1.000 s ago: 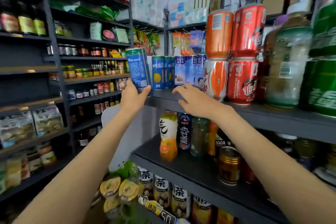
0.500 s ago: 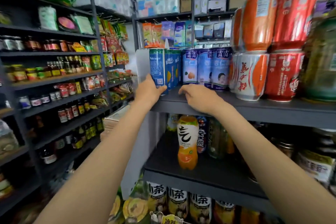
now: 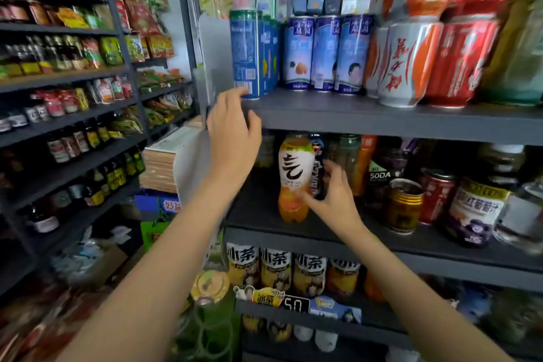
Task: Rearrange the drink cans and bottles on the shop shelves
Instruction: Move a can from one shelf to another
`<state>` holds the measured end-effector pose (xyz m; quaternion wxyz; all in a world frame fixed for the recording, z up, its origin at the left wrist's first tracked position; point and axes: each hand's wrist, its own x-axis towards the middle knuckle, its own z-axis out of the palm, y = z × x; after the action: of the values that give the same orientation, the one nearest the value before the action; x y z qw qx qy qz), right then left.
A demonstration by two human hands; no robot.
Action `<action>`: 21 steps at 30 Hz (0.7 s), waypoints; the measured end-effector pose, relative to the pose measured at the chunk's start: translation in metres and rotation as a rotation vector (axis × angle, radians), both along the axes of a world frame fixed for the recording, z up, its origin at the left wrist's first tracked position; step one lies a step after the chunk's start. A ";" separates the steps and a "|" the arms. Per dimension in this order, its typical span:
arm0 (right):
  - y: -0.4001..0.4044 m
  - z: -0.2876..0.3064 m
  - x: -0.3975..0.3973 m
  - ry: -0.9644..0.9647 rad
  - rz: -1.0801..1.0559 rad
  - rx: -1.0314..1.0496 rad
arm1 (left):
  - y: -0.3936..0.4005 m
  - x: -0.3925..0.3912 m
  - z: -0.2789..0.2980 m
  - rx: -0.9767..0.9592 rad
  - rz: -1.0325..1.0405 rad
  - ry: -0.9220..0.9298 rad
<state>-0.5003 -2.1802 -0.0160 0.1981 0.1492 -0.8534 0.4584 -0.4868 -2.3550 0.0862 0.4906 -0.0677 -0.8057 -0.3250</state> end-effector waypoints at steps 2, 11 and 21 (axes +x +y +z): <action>-0.013 0.006 -0.012 -0.070 0.035 -0.075 | 0.003 0.019 -0.026 -0.012 -0.064 0.063; -0.030 0.008 -0.022 -0.095 -0.084 -0.191 | 0.005 0.045 -0.131 0.033 -0.060 -0.248; 0.118 -0.003 0.090 -0.079 0.046 -0.095 | 0.094 0.041 -0.206 -0.073 -0.310 -0.382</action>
<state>-0.4104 -2.0623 -0.0187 0.1606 0.1409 -0.8342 0.5084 -0.4456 -2.2609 -0.1195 0.2710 -0.1455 -0.8749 -0.3740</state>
